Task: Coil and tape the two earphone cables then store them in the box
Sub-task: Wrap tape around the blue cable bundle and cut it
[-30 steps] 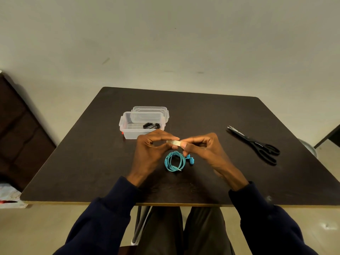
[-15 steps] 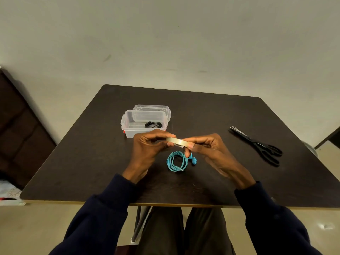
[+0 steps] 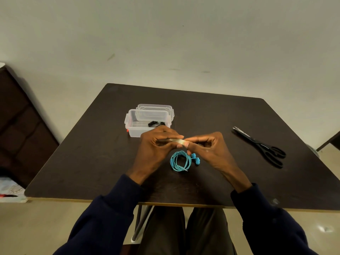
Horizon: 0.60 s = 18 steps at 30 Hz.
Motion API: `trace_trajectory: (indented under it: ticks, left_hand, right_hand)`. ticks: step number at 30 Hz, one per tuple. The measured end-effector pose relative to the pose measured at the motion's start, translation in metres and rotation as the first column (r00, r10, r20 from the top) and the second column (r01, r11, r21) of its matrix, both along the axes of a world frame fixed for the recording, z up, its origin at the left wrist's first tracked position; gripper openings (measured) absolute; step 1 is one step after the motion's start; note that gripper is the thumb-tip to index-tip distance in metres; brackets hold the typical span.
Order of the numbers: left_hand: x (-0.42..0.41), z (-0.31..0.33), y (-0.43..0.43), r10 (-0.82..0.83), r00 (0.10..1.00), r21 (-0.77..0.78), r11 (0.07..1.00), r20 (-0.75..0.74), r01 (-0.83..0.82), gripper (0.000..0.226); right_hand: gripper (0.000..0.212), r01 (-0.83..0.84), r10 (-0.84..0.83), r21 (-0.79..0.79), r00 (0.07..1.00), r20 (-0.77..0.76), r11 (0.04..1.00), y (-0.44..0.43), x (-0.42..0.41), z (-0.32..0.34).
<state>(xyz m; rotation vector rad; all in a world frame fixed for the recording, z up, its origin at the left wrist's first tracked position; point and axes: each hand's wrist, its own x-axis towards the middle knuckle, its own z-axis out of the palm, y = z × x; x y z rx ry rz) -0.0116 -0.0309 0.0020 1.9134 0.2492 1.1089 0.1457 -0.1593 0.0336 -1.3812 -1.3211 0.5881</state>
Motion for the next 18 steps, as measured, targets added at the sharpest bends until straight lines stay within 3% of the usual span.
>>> trace_trajectory:
  ticks: [6, 12, 18]
  left_hand:
    - [-0.004, 0.000, -0.002, 0.044, 0.998, -0.033, 0.999, 0.050, -0.042, 0.021]
    - [-0.005, 0.000, 0.007, -0.002, 0.993, -0.081, 0.997, 0.118, 0.012, 0.024]
    - [-0.005, -0.004, 0.014, -0.027, 0.985, -0.172, 0.983, 0.168, 0.056, 0.025]
  right_hand:
    - [0.015, -0.018, 0.017, -0.009, 0.998, -0.066, 1.000, 0.002, -0.004, -0.002]
    - [0.024, -0.169, 0.166, -0.023, 0.983, -0.084, 0.985, 0.001, 0.001, 0.000]
    - [0.028, -0.210, 0.205, -0.038, 0.973, -0.101, 0.977, -0.002, 0.008, 0.000]
